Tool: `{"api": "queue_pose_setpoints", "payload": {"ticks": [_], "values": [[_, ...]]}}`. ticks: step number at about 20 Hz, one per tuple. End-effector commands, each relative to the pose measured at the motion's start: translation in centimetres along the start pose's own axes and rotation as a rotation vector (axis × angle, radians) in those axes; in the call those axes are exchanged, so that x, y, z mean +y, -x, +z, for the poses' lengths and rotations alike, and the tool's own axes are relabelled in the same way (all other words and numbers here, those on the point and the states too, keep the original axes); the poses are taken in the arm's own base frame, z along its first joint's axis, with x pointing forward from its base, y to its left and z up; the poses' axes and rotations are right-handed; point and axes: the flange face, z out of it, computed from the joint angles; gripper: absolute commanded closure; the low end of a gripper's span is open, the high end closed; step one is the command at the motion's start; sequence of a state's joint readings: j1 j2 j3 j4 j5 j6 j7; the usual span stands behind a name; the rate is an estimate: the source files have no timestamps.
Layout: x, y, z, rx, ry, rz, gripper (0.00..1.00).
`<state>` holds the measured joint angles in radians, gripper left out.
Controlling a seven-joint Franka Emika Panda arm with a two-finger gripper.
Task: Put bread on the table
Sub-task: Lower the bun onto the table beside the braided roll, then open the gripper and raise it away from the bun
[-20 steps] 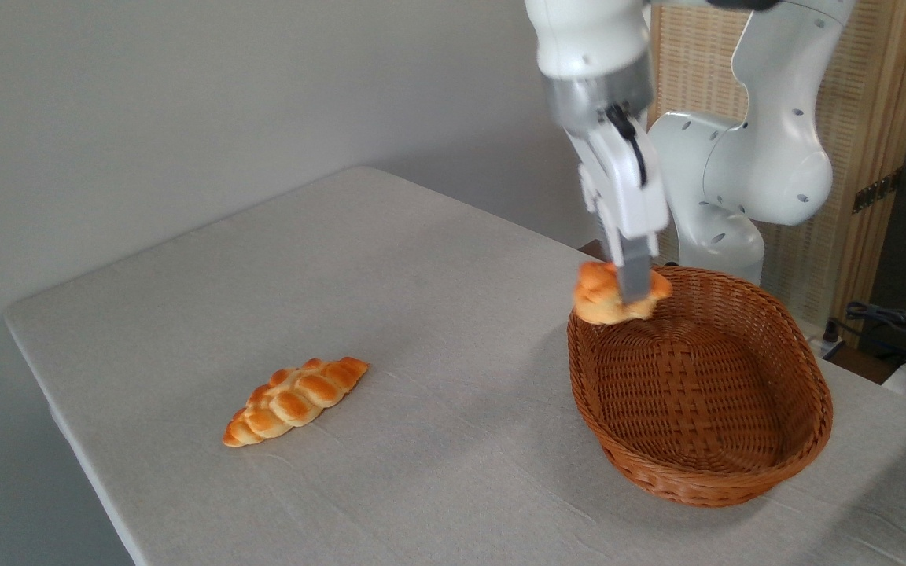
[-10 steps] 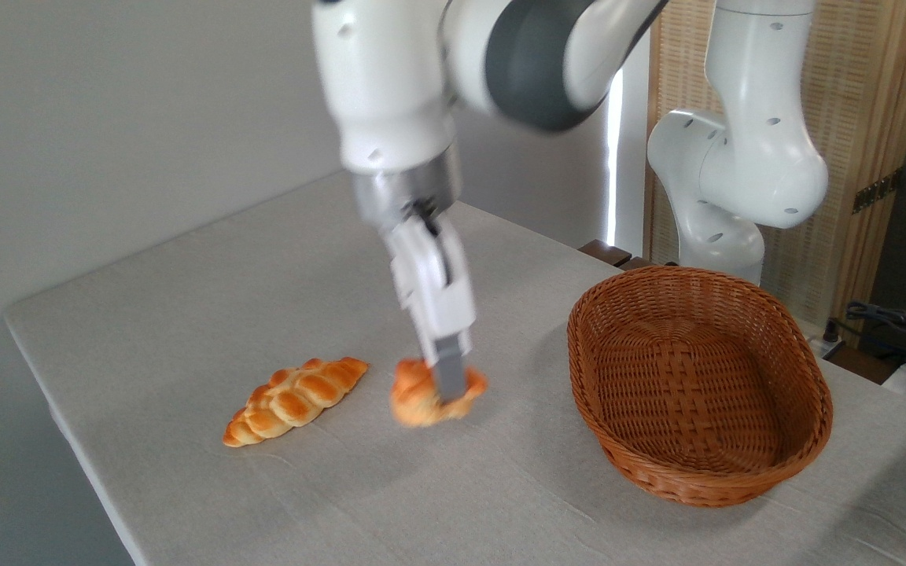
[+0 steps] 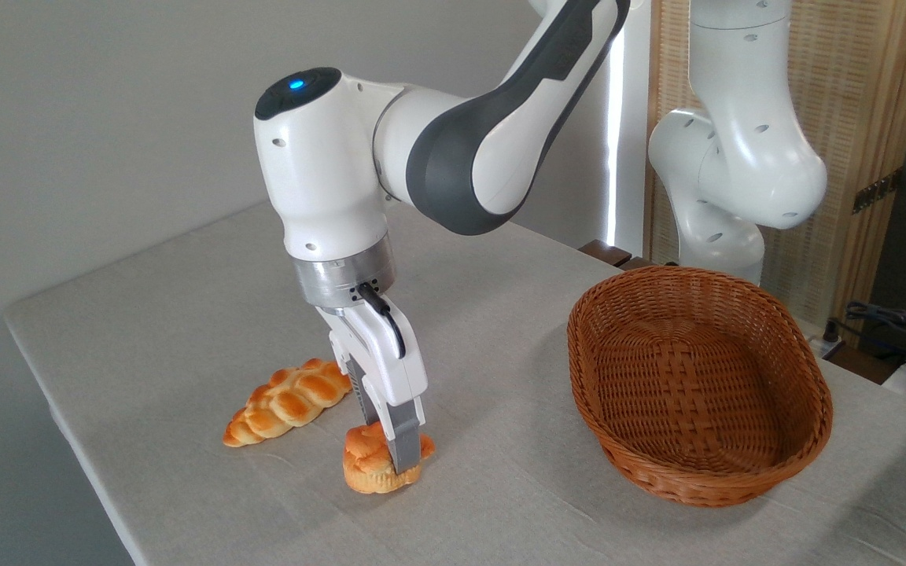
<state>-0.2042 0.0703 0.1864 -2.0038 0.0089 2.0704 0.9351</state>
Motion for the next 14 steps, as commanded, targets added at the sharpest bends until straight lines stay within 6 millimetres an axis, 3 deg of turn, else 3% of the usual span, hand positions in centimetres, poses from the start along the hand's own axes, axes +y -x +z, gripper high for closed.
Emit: {"api": "queue_pose_setpoints", "payload": {"ticks": [1,11,14], "values": [[0.0,-0.1,-0.6,0.039,0.013,-0.028,0.00],[0.0,0.3,-1.3,0.042,0.015,-0.039,0.00],[0.2,0.8,-2.6,0.051,0.012,-0.044,0.00]]}}
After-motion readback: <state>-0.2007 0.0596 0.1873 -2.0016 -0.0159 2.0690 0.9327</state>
